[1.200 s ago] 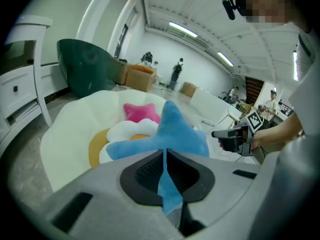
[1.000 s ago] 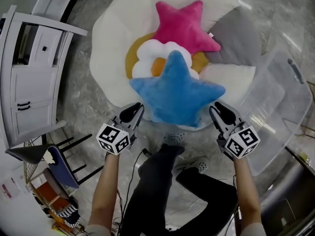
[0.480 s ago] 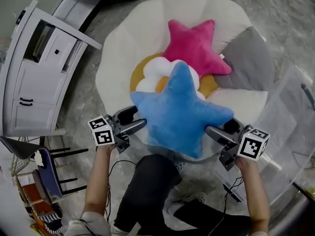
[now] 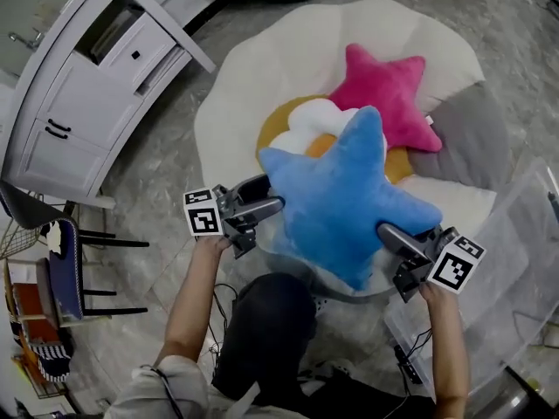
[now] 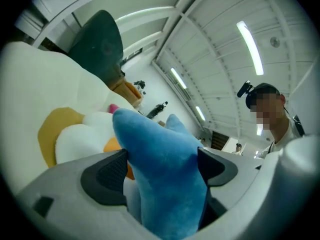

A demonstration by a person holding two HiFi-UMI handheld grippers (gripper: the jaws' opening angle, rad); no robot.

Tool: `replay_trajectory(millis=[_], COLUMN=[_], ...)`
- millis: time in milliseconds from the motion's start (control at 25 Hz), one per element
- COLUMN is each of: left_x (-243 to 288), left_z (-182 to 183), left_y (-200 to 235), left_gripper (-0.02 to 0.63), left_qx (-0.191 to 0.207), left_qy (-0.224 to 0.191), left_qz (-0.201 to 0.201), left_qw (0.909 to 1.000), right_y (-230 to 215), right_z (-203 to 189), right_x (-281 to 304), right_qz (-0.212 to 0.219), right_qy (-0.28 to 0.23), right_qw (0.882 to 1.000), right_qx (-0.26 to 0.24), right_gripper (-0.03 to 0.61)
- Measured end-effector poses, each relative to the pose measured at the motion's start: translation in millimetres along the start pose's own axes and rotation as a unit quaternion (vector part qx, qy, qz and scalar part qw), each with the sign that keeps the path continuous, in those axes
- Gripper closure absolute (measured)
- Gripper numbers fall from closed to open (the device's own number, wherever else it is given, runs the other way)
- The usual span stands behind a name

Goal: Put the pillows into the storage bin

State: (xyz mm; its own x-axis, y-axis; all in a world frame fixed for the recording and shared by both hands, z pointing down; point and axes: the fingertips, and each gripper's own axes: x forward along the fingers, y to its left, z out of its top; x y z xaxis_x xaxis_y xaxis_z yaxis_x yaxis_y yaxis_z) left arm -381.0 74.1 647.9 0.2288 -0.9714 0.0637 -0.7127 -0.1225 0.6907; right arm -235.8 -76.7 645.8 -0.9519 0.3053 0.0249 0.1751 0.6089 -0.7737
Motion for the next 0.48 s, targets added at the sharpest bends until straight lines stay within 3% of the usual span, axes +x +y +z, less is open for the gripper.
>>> replay_trajectory(millis=[240, 360, 480], left_x=[22, 24, 40], left_z=[18, 28, 35], left_y=[-10, -14, -24], left_gripper=[0.219, 0.219, 0.219], left_qx=[0.009, 0.024, 0.062], left_qy=[-0.049, -0.046, -0.030], left_qz=[-0.002, 0.000, 0.007], left_qw=[0.9988, 0.9986, 0.9976], right_y=[-2, 9, 14], right_z=[0, 1, 20], right_x=[-8, -9, -20], right_qz=[-0.033, -0.046, -0.056], right_qy=[-0.045, -0.059, -0.066], right_qw=[0.998, 0.997, 0.996], right_qx=[0.024, 0.009, -0.031], right_gripper=[0.114, 0.120, 0.123])
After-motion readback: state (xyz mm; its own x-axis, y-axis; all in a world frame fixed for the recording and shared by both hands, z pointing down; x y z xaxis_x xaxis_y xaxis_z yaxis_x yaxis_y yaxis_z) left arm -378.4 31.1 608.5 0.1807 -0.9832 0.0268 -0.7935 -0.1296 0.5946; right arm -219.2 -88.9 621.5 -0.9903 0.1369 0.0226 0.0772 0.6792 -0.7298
